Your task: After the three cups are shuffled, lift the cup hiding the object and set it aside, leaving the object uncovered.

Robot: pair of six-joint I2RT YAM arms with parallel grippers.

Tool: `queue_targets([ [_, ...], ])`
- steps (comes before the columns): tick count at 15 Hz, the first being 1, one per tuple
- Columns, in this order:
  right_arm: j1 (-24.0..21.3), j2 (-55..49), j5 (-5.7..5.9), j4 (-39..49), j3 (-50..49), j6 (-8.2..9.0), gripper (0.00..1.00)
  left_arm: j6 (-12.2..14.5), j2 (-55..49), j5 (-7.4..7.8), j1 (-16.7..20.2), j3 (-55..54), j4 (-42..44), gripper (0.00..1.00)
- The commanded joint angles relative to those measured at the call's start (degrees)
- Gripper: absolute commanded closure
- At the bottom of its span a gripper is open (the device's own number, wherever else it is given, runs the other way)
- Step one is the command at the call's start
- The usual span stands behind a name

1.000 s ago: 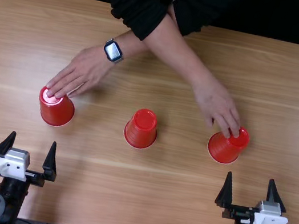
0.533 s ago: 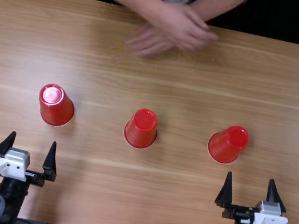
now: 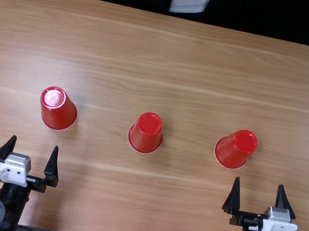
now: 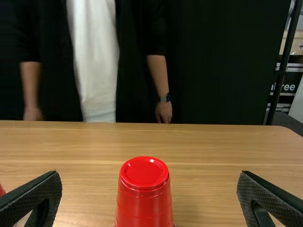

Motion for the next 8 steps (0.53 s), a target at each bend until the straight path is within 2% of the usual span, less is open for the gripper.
queue_targets([
  [1, -0.5, -0.4, -0.05, 0.1, -0.5, 0.29, 0.00, 0.4, -0.6, 1.83, -0.5, -0.4, -2.4, 0.00],
  [3, 0.0, -0.4, 0.06, 0.1, -0.5, 0.29, 0.00, 0.4, -0.6, 1.62, -0.5, -0.4, -2.4, 0.00],
  [4, -0.1, -0.4, -0.05, 0.1, -0.6, -0.03, 0.00, 0.4, -0.6, 2.46, -0.5, -0.4, -2.3, 0.00],
  [5, -0.3, -0.4, -0.05, 0.1, -0.6, -0.13, 0.00, 0.4, -0.6, 1.72, -0.6, -0.4, -2.4, 0.00],
  [6, -0.2, -0.4, -0.37, 0.0, -0.7, 0.08, 0.00, 0.4, -0.6, 2.36, -0.6, -0.4, -2.3, 0.00],
  [8, -0.3, -0.4, -0.26, 0.3, -0.8, -0.24, 0.00, 0.5, -0.6, 1.83, -0.6, -0.4, -2.3, 0.00],
])
